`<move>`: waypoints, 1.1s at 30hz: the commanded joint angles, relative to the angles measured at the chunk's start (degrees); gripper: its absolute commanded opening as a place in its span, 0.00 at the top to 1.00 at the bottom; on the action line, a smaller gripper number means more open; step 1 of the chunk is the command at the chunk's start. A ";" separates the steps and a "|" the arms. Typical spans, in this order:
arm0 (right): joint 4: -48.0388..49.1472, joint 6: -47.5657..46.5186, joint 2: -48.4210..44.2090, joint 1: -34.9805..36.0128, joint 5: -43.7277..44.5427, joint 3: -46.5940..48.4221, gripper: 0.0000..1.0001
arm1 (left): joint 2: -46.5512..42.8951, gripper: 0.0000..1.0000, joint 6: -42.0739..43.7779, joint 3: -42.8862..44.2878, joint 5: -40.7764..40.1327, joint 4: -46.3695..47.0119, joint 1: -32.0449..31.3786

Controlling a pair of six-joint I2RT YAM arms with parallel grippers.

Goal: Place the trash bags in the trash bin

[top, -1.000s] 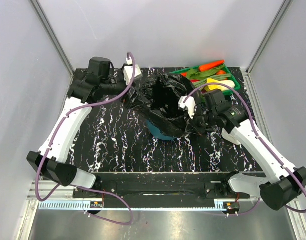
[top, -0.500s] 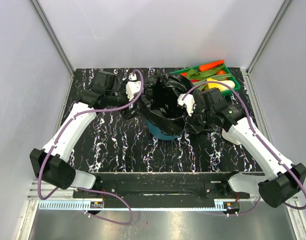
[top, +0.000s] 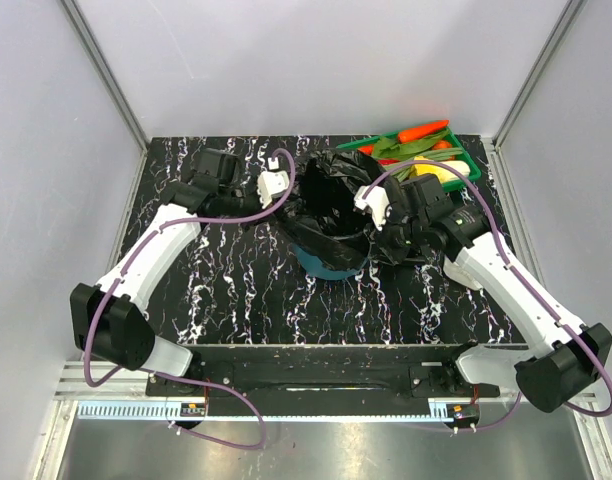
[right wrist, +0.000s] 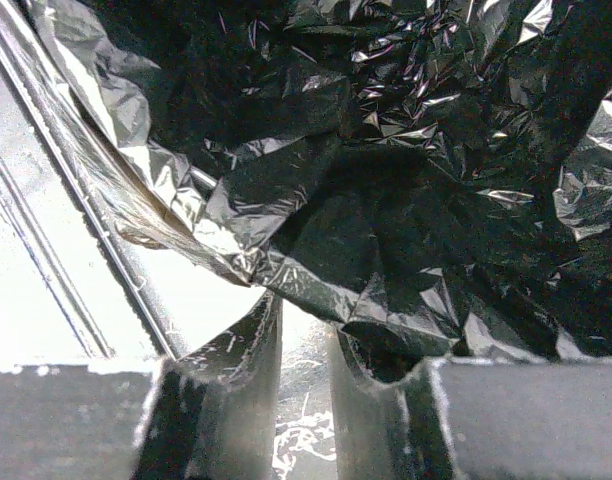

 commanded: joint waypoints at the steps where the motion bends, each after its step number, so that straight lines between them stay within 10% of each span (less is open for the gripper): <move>1: 0.95 -0.15 1.22 0.41 1.00 2.19 0.73 | -0.32 0.96 2.42 -1.69 1.21 2.24 0.39; 14: 2.09 -0.51 1.04 0.32 2.14 0.69 0.95 | -0.67 0.94 1.54 -6.53 -1.78 8.38 0.30; 16: 1.92 -0.42 0.78 0.49 2.58 0.78 0.95 | -1.02 0.74 1.37 -6.62 -2.22 8.83 0.30; 24: -4.57 -3.23 -0.80 0.41 1.45 5.78 0.57 | -2.43 0.01 0.75 -2.06 -2.57 6.20 0.56; 27: -9.49 -5.60 -1.42 0.41 -0.40 9.21 0.37 | -2.96 0.01 1.28 0.93 -2.22 2.60 0.65; 33: -19.17 -9.39 -1.68 0.41 -2.95 19.57 0.34 | -4.54 0.01 6.98 5.33 -3.54 -7.85 1.00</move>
